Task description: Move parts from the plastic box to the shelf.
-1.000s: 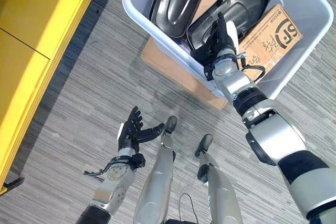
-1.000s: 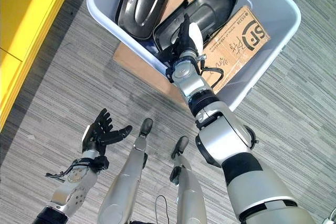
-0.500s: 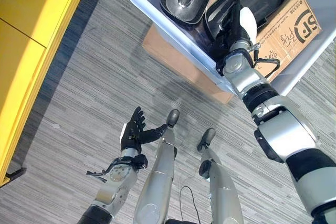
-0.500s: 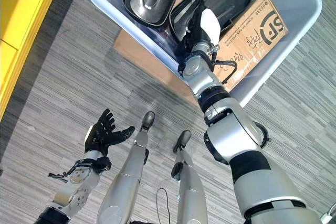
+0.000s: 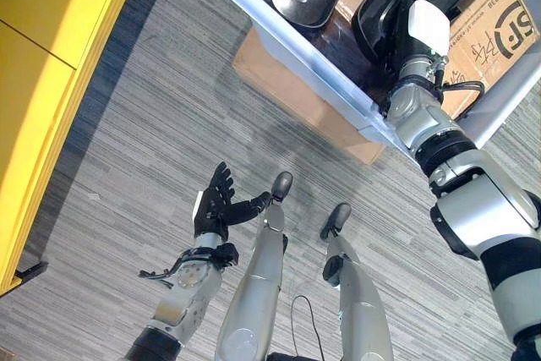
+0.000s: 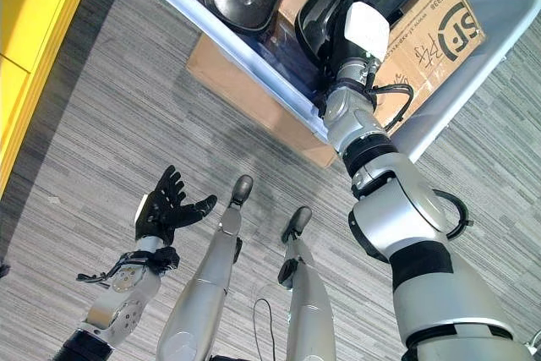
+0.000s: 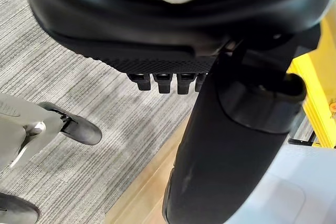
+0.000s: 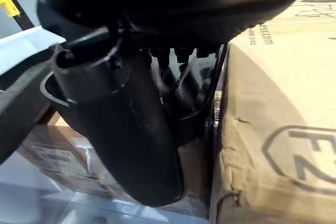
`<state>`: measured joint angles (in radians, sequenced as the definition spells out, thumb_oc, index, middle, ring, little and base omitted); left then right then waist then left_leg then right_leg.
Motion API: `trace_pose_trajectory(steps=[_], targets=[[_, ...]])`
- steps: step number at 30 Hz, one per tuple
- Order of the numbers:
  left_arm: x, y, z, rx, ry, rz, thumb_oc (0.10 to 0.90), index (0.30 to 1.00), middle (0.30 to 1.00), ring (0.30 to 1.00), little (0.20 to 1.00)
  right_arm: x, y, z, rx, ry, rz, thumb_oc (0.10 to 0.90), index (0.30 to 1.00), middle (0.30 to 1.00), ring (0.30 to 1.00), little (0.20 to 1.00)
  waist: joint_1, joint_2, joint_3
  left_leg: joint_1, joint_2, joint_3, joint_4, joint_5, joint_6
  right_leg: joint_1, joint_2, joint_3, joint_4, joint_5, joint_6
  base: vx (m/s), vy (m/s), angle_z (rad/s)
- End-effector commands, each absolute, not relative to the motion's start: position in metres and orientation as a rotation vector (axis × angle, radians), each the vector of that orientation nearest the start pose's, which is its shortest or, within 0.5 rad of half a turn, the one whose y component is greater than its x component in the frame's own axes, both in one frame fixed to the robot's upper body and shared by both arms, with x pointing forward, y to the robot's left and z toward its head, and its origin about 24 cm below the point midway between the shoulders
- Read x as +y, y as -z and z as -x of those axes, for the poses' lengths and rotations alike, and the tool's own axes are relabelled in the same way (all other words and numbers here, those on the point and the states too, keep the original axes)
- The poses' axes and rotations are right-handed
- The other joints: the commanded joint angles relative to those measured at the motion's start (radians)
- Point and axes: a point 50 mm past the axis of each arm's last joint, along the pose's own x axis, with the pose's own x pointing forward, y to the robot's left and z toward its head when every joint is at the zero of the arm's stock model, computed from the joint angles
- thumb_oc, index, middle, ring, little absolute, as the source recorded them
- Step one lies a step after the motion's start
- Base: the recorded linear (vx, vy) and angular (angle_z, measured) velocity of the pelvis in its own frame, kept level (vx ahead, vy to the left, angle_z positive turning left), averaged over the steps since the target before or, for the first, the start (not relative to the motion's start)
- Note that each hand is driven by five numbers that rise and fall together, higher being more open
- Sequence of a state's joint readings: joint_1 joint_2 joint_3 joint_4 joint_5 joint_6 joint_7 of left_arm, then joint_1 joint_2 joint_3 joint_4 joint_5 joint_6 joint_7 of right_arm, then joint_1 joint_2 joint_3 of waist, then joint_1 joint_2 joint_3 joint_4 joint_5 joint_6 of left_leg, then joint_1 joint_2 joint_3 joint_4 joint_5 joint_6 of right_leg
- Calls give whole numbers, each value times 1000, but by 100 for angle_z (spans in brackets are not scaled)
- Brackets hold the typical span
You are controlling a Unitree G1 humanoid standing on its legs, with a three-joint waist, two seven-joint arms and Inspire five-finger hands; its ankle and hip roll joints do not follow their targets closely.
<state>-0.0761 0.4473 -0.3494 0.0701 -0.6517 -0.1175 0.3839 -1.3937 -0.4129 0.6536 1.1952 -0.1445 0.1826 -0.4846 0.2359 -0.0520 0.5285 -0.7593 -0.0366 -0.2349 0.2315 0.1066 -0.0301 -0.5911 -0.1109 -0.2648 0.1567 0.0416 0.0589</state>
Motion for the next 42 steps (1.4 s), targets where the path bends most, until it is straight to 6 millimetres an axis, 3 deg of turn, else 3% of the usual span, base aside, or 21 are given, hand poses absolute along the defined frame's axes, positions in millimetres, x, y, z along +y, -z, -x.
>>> trace_pose_trajectory(steps=[1,9,18,24,34,42], targets=[[176,-59,-251,-42,-72,188,900,1000,1000,1000,1000,-200,-328,-416,-366,656,1106,900,1000,1000,1000,1000,-15,13,-8,31,-10,-15,2,-57,4,179,-79,91,19,-152,67,-1,-1,-3],[178,-53,-253,-12,-90,200,900,1000,1000,1000,1000,-174,-309,-422,-338,514,809,900,1000,1000,1000,1000,-24,-9,-8,83,-1,-12,0,-64,3,227,-77,92,16,-156,67,0,-2,-1],[190,-47,-249,23,-122,179,900,1000,1000,1000,1000,-140,-306,-422,-392,375,669,900,1000,1000,1000,1000,-28,-33,-8,129,10,-8,-2,-67,1,272,-78,91,16,-162,64,0,0,0],[195,-46,-247,30,-133,174,900,1000,1000,1000,1000,-135,-306,-421,-404,352,639,900,1000,1000,1000,1000,-28,-38,-8,153,13,-8,-4,-69,1,295,-80,90,16,-165,62,0,0,0],[197,-45,-245,37,-129,168,900,1000,1000,1000,1000,-149,-312,-422,-381,385,651,900,1000,1000,1000,1000,-23,-37,-8,178,18,-6,-14,-65,1,313,-78,91,15,-171,60,0,0,0],[198,-46,-245,38,-130,171,900,1000,1000,1000,1000,-141,-314,-422,-396,357,642,900,1000,1000,1000,1000,-24,-42,-8,195,21,-3,-10,-69,1,326,-76,96,17,-173,58,0,0,0]])
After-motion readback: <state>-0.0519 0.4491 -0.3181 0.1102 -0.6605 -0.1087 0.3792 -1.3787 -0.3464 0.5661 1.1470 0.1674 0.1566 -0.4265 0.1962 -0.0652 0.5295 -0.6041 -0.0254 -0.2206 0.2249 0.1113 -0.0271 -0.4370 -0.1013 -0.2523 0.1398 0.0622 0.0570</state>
